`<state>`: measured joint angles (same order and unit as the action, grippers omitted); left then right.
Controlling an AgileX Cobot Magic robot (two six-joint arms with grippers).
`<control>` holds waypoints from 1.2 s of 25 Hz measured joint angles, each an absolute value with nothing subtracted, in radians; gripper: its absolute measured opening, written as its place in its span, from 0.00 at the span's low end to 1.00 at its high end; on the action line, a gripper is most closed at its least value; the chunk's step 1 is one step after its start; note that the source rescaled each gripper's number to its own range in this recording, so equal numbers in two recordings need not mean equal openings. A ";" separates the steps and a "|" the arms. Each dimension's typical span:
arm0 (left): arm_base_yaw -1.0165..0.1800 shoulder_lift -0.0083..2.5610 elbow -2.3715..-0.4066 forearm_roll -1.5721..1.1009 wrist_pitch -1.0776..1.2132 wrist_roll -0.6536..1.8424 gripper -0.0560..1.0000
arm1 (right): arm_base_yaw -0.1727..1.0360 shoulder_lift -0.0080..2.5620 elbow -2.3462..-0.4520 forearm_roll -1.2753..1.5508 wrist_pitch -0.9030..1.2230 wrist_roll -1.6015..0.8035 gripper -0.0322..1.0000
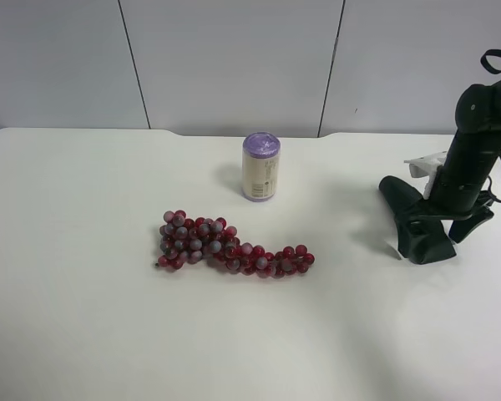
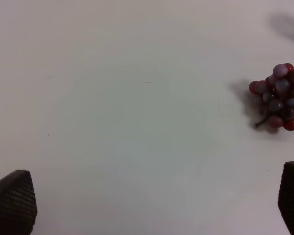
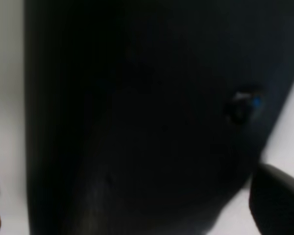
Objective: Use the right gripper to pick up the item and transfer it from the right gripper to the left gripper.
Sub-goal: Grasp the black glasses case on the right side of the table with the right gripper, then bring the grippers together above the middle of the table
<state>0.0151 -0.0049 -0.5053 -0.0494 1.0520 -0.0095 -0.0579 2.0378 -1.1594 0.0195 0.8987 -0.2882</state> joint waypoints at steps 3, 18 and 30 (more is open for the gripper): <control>0.015 -0.005 -0.505 -0.049 1.052 -0.010 1.00 | -0.058 2.038 -1.160 0.028 0.900 -0.289 1.00; 0.015 -0.005 -0.505 -0.049 1.052 -0.010 1.00 | -0.058 2.038 -1.162 0.034 0.910 -0.289 0.16; 0.015 -0.005 -0.505 -0.049 1.052 -0.010 1.00 | -0.058 1.899 -1.162 0.084 0.931 -0.295 0.11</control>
